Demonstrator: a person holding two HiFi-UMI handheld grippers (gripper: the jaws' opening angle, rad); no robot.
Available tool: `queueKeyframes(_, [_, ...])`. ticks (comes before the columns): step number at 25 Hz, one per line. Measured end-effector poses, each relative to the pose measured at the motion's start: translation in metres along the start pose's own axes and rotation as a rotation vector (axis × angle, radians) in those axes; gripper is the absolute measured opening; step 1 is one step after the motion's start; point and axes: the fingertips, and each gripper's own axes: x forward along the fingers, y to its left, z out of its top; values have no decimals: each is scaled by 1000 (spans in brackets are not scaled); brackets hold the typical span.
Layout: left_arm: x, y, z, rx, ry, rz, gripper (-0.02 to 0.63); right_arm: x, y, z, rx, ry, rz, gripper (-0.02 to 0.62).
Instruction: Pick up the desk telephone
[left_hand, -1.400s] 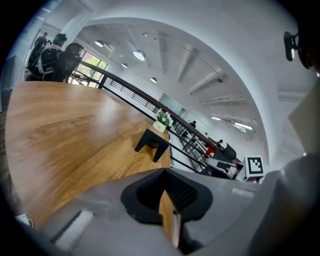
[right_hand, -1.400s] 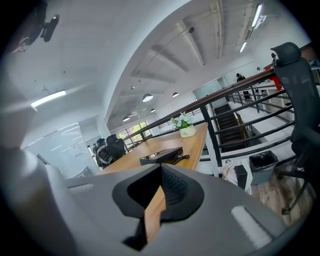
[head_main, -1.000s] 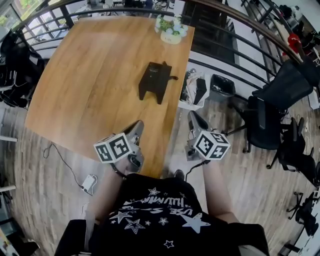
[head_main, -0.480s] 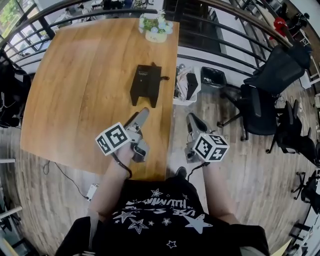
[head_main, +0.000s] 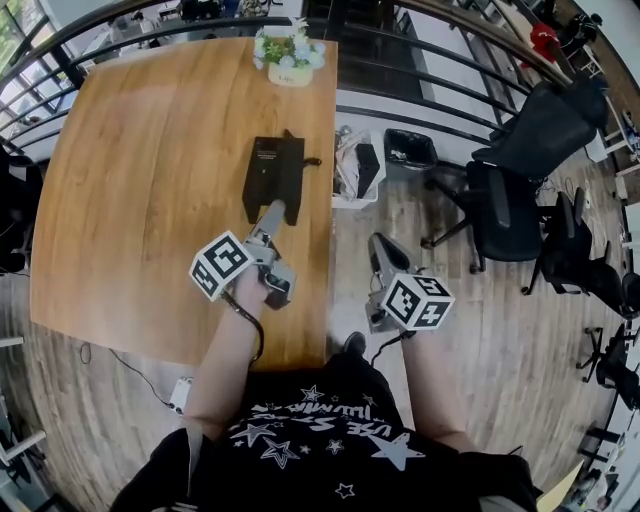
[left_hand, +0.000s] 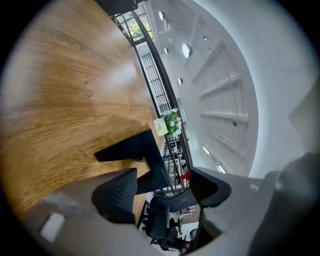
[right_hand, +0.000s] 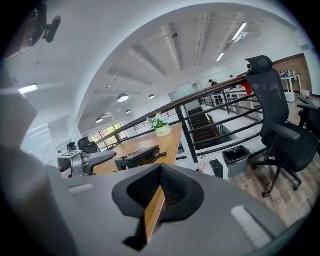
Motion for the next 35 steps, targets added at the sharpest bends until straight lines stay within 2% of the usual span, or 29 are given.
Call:
queueKeyframes(4, [11, 7, 3, -40, -16, -5, 335, 3, -2, -4, 5, 16, -5, 2])
queueKeyframes(6, [15, 6, 4, -52, -24, -11, 359, 3, -3, -6, 7, 23, -6, 2])
queueKeyframes(15, [35, 7, 14, -159, -95, -28, 362, 5, -5, -14, 17, 51, -10, 3])
queueKeyframes(20, [43, 13, 15, -141, -105, -11, 362, 6, -9, -16, 25, 56, -16, 2])
queueKeyframes(23, [49, 17, 19, -175, -123, -7, 362, 8, -12, -18, 32, 59, -18, 3])
queueKeyframes(26, [55, 13, 21, -172, -118, -21, 362, 9, -12, -19, 36, 61, -17, 2])
queueKeyframes(31, [57, 19, 23, -218, -139, 10, 361, 9, -12, -19, 44, 60, -12, 3])
queueKeyframes(34, [60, 26, 22, -211, -134, 46, 348, 9, -13, -21, 47, 65, -13, 3])
queueKeyframes(35, [61, 29, 21, -207, -130, 60, 311, 9, -14, -21, 47, 66, -15, 2])
